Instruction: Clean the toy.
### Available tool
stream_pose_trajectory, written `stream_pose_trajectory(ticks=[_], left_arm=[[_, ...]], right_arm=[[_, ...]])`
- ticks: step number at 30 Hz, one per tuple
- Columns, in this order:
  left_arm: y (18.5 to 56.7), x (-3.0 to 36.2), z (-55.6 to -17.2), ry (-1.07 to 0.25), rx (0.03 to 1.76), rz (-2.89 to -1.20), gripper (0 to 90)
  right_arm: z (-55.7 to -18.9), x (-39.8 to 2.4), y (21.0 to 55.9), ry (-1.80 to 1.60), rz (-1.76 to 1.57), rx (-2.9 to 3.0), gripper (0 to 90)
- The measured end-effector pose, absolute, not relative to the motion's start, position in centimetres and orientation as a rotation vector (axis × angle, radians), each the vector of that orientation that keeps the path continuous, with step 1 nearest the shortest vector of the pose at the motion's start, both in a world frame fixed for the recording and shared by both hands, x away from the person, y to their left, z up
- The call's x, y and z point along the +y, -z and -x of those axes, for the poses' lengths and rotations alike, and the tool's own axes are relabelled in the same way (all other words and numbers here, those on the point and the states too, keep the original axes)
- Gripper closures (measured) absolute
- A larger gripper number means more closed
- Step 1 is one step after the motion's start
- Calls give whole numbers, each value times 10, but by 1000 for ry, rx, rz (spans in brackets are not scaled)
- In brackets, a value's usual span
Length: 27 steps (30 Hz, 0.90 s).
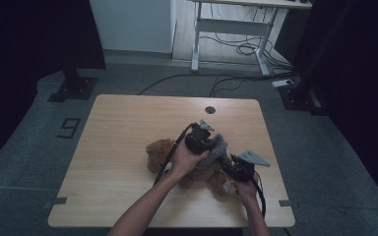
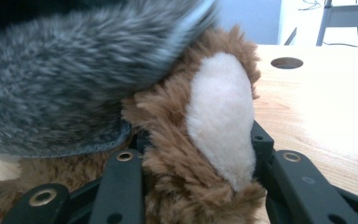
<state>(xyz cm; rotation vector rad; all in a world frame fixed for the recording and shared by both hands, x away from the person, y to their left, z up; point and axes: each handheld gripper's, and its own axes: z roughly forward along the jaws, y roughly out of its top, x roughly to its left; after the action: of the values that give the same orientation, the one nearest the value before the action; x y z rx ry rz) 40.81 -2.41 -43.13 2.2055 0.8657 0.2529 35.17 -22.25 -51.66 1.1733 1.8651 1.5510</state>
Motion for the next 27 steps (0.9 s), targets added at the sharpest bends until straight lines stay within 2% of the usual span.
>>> stream_pose_trajectory(ticks=[8, 14, 18, 22, 27], left_arm=[[432, 14, -399, -351, 906, -2238, 848], [429, 55, -400, -289, 968, -2178, 846], [419, 67, -393, -319, 958, -2123, 843], [405, 63, -387, -304, 901, -2080, 842], [391, 22, -382, -288, 799, -2075, 839]], right_arm=[[-350, -223, 516, -1555, -1158, 1854, 612], [-349, -222, 516, -1570, -1148, 1858, 611], [-349, -223, 516, -1566, -1141, 1860, 608], [-349, -223, 516, -1568, -1134, 1858, 610], [-349, -223, 516, -1572, -1128, 1860, 610]])
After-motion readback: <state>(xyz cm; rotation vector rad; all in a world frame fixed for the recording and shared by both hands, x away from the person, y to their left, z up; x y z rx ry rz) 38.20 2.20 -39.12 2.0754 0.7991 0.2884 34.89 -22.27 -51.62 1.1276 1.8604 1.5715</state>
